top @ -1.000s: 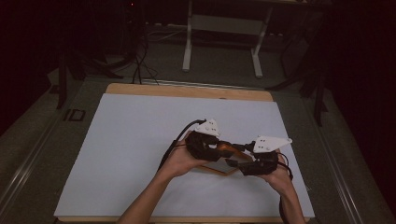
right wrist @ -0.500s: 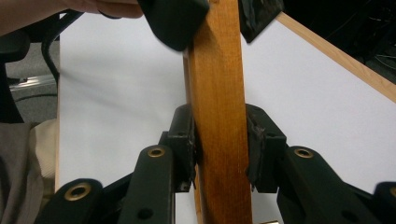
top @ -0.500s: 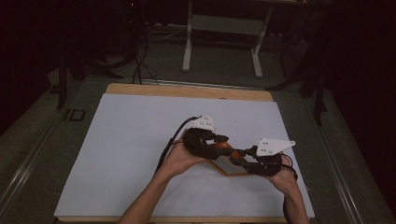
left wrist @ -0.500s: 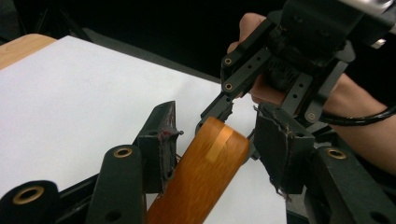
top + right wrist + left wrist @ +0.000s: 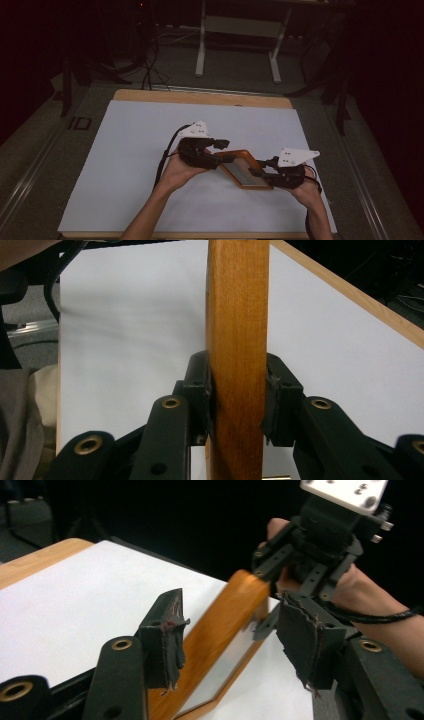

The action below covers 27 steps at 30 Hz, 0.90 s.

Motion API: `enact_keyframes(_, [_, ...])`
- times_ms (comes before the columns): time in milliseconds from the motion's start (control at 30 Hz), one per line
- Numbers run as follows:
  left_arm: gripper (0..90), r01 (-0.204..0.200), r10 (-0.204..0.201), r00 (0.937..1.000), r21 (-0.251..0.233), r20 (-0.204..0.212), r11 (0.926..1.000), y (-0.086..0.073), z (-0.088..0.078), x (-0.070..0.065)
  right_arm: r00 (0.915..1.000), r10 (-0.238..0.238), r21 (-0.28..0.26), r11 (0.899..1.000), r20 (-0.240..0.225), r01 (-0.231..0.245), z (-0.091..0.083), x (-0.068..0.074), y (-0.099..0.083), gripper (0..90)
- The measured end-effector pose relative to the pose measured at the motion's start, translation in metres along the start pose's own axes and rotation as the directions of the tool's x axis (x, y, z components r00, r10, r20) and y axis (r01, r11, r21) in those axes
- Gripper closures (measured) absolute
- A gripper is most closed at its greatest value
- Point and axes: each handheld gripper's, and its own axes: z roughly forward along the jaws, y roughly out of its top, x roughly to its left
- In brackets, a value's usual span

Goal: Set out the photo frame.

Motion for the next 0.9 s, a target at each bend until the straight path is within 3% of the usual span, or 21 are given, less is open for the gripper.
enact_keyframes(267, [40.9,0.047,-0.047,0.9983,-0.012,-0.034,0.9988,-0.017,-0.005,0.01,1.0,0.0,-0.002,1.0,-0.001,0.0,-0.001,-0.001,-0.001,68.7])
enact_keyframes(533, [37.8,0.074,-0.073,0.9962,0.012,-0.047,0.9972,-0.035,0.002,0.019,1.0,-0.001,-0.005,1.0,-0.004,0.001,-0.004,-0.003,-0.004,68.7])
enact_keyframes(733, [35.6,0.063,-0.062,0.9976,0.031,-0.03,0.9975,-0.047,0.012,0.024,0.9999,-0.013,0.009,1.0,-0.002,0.013,-0.005,-0.002,-0.004,68.7])
enact_keyframes(900, [36.4,0.053,-0.049,0.9977,0.081,-0.048,0.9954,-0.056,0.025,0.026,0.9999,-0.016,0.007,1.0,-0.002,0.016,-0.007,-0.004,-0.005,68.7])
